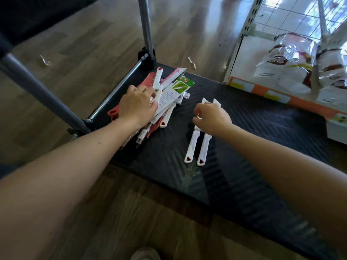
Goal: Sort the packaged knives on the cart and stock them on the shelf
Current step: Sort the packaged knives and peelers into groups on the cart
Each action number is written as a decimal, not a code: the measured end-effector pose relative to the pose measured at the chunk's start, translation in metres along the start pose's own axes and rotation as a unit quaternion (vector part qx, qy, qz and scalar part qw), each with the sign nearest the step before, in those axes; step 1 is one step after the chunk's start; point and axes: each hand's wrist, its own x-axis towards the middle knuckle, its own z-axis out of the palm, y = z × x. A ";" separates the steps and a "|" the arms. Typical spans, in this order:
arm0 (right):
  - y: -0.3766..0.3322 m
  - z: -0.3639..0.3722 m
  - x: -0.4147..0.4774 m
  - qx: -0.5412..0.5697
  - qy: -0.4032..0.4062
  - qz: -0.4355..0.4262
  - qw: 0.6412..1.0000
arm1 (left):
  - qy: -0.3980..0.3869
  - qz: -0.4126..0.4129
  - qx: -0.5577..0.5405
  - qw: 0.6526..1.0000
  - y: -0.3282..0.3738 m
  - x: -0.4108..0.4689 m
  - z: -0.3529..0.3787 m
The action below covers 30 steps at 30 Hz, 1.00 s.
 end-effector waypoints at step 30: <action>-0.049 0.049 0.094 0.538 0.058 0.294 0.788 | 0.022 0.378 0.365 0.851 -0.067 0.096 0.035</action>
